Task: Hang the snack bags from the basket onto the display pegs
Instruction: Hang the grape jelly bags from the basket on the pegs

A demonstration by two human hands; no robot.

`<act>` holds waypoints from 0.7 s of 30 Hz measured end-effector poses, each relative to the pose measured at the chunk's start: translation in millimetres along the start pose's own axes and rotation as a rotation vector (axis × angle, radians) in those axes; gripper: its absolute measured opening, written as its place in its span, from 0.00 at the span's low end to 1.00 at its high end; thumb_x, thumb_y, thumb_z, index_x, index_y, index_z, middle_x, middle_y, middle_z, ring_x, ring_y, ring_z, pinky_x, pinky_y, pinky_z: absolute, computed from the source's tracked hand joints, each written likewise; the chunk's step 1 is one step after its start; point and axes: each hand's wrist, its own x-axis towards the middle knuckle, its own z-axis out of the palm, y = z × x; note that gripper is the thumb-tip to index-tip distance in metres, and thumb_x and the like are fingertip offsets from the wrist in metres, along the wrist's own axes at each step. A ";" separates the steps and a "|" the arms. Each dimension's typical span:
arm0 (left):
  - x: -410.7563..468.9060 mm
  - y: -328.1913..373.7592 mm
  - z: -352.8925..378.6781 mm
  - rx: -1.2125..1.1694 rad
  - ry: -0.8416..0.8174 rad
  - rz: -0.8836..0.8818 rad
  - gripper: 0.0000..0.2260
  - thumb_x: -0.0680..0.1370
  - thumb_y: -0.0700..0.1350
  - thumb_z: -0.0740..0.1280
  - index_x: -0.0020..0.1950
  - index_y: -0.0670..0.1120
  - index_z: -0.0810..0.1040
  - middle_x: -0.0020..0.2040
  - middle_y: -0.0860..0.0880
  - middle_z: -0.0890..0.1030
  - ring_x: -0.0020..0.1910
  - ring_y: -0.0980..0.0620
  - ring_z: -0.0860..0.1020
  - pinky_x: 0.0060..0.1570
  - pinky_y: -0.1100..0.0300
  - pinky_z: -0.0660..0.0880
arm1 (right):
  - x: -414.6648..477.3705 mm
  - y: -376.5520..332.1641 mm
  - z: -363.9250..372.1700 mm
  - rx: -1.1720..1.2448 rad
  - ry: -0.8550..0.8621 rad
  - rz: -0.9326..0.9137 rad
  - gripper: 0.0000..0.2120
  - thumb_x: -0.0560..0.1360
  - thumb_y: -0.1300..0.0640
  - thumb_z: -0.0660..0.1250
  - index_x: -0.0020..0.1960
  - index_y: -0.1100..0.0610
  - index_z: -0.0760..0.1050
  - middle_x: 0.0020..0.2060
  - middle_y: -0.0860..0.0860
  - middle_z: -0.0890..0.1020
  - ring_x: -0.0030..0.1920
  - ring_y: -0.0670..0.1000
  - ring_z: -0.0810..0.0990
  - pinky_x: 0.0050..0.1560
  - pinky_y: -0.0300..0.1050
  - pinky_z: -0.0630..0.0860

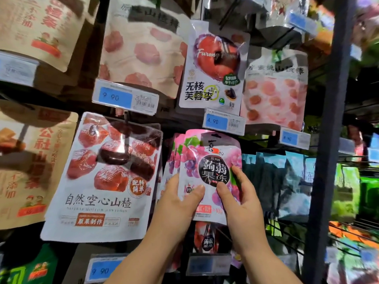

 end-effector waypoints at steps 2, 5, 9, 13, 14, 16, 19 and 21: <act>0.4 -1.5 -0.9 0.006 0.009 0.028 0.09 0.78 0.49 0.68 0.58 0.57 0.75 0.47 0.61 0.84 0.45 0.64 0.82 0.42 0.71 0.76 | 1.2 1.2 0.2 -0.011 -0.014 0.003 0.21 0.75 0.50 0.71 0.63 0.33 0.70 0.59 0.35 0.78 0.58 0.35 0.78 0.61 0.43 0.77; -3.4 -2.4 -1.9 0.016 0.024 0.035 0.13 0.77 0.52 0.67 0.62 0.60 0.73 0.50 0.66 0.81 0.49 0.68 0.79 0.44 0.74 0.73 | 1.1 1.9 0.2 -0.026 -0.031 0.010 0.21 0.74 0.50 0.71 0.63 0.34 0.70 0.61 0.36 0.77 0.60 0.35 0.77 0.62 0.40 0.75; -2.0 -6.4 -0.5 0.013 0.048 0.029 0.24 0.75 0.57 0.67 0.69 0.59 0.66 0.62 0.64 0.75 0.61 0.62 0.74 0.60 0.62 0.71 | 2.6 4.9 -1.4 -0.027 -0.026 0.038 0.23 0.74 0.49 0.71 0.67 0.37 0.71 0.63 0.38 0.77 0.63 0.40 0.76 0.66 0.47 0.75; 3.9 -5.6 6.3 0.068 0.087 0.096 0.30 0.78 0.50 0.67 0.73 0.64 0.54 0.62 0.72 0.63 0.54 0.81 0.63 0.55 0.77 0.60 | 13.5 8.7 -0.4 -0.072 -0.038 0.049 0.26 0.74 0.47 0.71 0.70 0.40 0.70 0.60 0.34 0.76 0.63 0.40 0.76 0.68 0.49 0.73; 6.6 -6.6 7.7 0.100 0.098 0.116 0.31 0.79 0.48 0.67 0.71 0.67 0.52 0.58 0.76 0.60 0.49 0.87 0.61 0.48 0.84 0.59 | 16.7 10.5 0.3 -0.087 -0.044 0.054 0.26 0.74 0.46 0.72 0.70 0.39 0.70 0.60 0.33 0.75 0.64 0.40 0.75 0.68 0.50 0.73; 11.1 -11.3 8.5 0.173 0.111 0.141 0.33 0.79 0.46 0.66 0.70 0.70 0.48 0.58 0.78 0.56 0.49 0.90 0.58 0.45 0.86 0.59 | 21.6 16.8 0.9 -0.104 -0.061 0.064 0.26 0.74 0.43 0.71 0.70 0.36 0.68 0.62 0.32 0.74 0.66 0.41 0.74 0.68 0.48 0.72; 13.4 -21.4 10.2 0.261 0.087 0.113 0.26 0.80 0.48 0.64 0.71 0.71 0.58 0.71 0.64 0.64 0.62 0.71 0.65 0.57 0.70 0.63 | 19.9 21.8 1.4 -0.150 -0.108 0.076 0.25 0.78 0.48 0.68 0.70 0.35 0.65 0.57 0.28 0.72 0.58 0.28 0.73 0.54 0.27 0.72; 10.0 -26.8 11.5 0.312 0.109 0.067 0.22 0.80 0.49 0.63 0.68 0.71 0.61 0.67 0.59 0.66 0.54 0.69 0.69 0.48 0.72 0.64 | 16.2 24.2 0.5 -0.176 -0.125 0.077 0.25 0.78 0.48 0.67 0.71 0.35 0.63 0.61 0.31 0.72 0.58 0.27 0.72 0.48 0.23 0.71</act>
